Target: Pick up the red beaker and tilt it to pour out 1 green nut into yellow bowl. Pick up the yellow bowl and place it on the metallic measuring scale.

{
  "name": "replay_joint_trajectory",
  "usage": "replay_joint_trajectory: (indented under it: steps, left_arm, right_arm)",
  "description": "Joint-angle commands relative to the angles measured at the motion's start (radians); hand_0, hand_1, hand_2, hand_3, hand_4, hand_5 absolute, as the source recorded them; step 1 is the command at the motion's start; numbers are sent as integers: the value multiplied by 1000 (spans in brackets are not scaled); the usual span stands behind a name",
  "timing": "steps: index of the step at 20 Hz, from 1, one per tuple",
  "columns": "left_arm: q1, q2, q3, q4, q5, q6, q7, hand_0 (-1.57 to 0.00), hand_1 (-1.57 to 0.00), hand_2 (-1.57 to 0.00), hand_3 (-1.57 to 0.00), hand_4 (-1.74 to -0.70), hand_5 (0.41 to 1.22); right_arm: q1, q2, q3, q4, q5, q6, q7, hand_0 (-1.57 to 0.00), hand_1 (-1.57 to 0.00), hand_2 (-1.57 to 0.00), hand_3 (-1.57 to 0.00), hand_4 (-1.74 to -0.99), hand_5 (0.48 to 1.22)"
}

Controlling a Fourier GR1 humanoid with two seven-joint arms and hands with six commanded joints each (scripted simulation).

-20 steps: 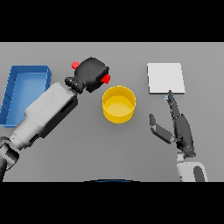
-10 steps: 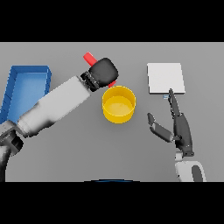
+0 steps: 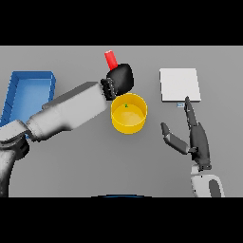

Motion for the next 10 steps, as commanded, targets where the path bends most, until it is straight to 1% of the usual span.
replay_joint_trajectory:
  steps: [1, 2, 3, 5, 6, 7, 8, 9, 10]
  left_arm:
    - [-15, -9, -16, 5, -9, -1, -1, -1571, -1571, -1571, -1571, -1735, 1221]
    - [-34, -15, -37, 7, -20, -10, -4, -1571, -1571, -1571, -1571, -1734, 1221]
    - [-40, -20, -60, 17, -32, -6, 0, -1571, -1571, -1571, -1571, -1734, 1221]
    - [-49, -23, -93, 27, -42, 3, -5, -1571, -1571, -1571, -1571, -1731, 1221]
    - [-60, -21, -110, 18, -49, -3, -8, -1571, -1571, -1571, -1571, -1730, 1221]
    - [-70, -21, -126, 17, -53, -6, -14, -1571, -1571, -1571, -1571, -1727, 1221]
    - [-87, -36, -139, 20, -59, -3, -9, -1571, -1571, -1571, -1571, -1725, 1221]
    - [-97, -39, -155, 13, -63, -14, -10, -1571, -1571, -1571, -1571, -1722, 1221]
    - [-106, -36, -167, 13, -64, -15, -14, -1571, -1571, -1571, -1571, -1720, 1221]
  right_arm:
    - [-4, 1, 1, -2, 1, -1, -2, 1, 1, 1, 1, -1165, 626]
    - [0, 0, 6, -1, 10, -3, -9, 1, 1, 1, 1, -1162, 627]
    - [-2, -9, 1, 0, 14, -3, 1, 1, 1, 1, 1, -1153, 627]
    - [-6, -3, 12, 4, 36, -14, -4, 1, 1, 1, 1, -1159, 632]
    - [10, -3, 12, -13, 28, -10, -15, 1, 1, 1, 1, -1161, 634]
    - [4, 0, 14, -7, 39, -19, -3, 1, 1, 1, 1, -1160, 635]
    - [4, 0, 14, -2, 43, -20, -3, 1, 1, 1, 1, -1155, 637]
    - [-1, 0, 6, -6, 24, -13, 10, 1, 1, 1, 1, -1154, 634]
    - [-3, 1, 10, -3, 33, -18, 7, 1, 1, 1, 1, -1151, 634]
